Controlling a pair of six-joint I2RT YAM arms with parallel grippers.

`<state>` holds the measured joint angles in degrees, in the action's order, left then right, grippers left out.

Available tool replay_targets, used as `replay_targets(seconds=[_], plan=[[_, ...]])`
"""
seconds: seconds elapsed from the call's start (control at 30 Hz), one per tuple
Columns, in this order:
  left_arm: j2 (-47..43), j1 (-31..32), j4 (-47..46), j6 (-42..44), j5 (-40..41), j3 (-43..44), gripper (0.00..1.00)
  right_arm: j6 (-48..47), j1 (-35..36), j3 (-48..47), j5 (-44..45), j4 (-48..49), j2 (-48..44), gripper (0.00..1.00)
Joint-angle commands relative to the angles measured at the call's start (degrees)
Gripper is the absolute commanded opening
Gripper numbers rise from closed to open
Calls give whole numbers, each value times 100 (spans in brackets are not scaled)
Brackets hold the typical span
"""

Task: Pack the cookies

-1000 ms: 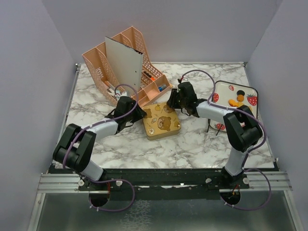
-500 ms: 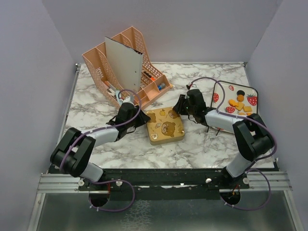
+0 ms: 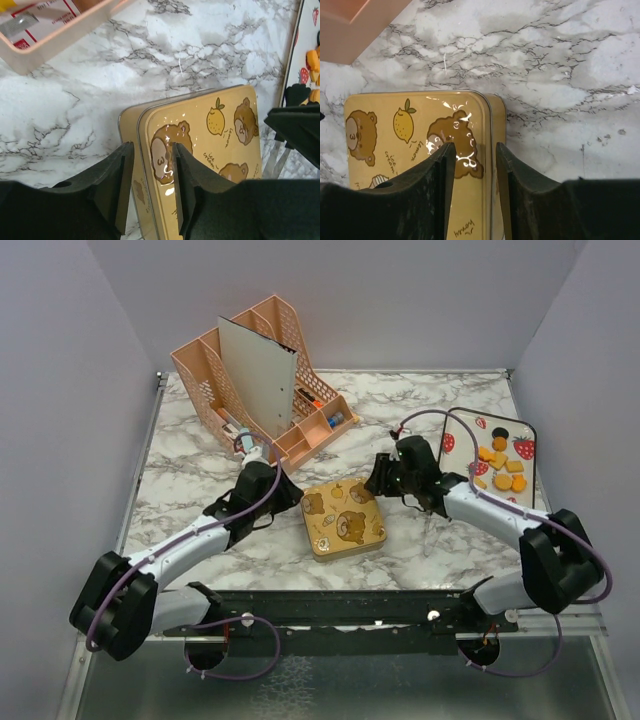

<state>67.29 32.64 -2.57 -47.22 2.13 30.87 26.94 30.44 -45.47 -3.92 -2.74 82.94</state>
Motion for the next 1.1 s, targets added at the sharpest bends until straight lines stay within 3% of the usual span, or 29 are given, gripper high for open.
replay_targets(seconds=[0.0,0.4,0.83,1.07], plan=[[31,-6,447,287,546,353,42,-221,28,-42,108,-859,-516,45],[927,-4,139,414,211,425,39,-298,24,356,-551,-2003,-1696,45],[854,-4,222,483,288,357,37,-237,24,938,-1395,-2230,-1828,42],[821,-5,204,517,295,353,37,59,24,1448,-1322,-2120,-1473,37]])
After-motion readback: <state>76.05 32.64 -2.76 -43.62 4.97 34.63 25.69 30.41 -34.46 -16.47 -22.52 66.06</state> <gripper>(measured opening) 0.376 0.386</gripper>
